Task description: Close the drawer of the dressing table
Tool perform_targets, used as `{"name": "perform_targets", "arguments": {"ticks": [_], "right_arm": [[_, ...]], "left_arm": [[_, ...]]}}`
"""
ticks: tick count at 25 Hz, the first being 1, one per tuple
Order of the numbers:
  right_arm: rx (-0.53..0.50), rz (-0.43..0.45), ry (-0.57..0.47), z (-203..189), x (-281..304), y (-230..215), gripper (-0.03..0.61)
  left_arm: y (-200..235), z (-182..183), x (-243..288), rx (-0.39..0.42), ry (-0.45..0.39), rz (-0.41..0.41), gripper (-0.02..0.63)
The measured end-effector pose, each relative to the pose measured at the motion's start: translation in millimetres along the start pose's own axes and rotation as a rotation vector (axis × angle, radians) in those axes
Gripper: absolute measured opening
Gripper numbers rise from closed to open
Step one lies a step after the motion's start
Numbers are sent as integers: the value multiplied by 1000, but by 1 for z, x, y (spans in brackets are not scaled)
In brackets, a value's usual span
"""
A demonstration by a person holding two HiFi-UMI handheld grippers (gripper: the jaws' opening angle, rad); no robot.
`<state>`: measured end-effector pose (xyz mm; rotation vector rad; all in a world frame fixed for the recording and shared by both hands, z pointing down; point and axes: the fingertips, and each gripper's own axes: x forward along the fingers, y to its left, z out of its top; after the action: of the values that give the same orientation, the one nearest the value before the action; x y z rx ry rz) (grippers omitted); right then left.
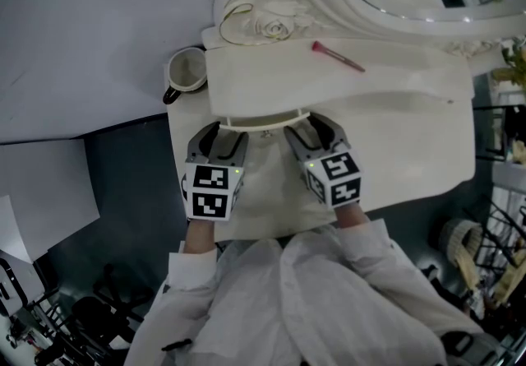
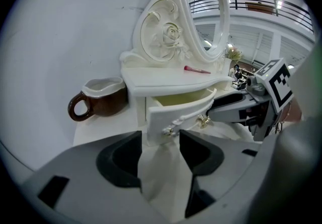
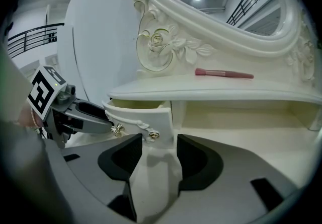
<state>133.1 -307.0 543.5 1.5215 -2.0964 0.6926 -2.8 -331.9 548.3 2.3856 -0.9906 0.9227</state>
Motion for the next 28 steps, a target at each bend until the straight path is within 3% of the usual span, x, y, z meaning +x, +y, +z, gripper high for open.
{"name": "perform_targets", "arguments": {"ticks": [28], "right_arm": [[13,0,-15,16,16,-8,195]], "left_arm": [[16,17,11,-19,-3,30,216]]}}
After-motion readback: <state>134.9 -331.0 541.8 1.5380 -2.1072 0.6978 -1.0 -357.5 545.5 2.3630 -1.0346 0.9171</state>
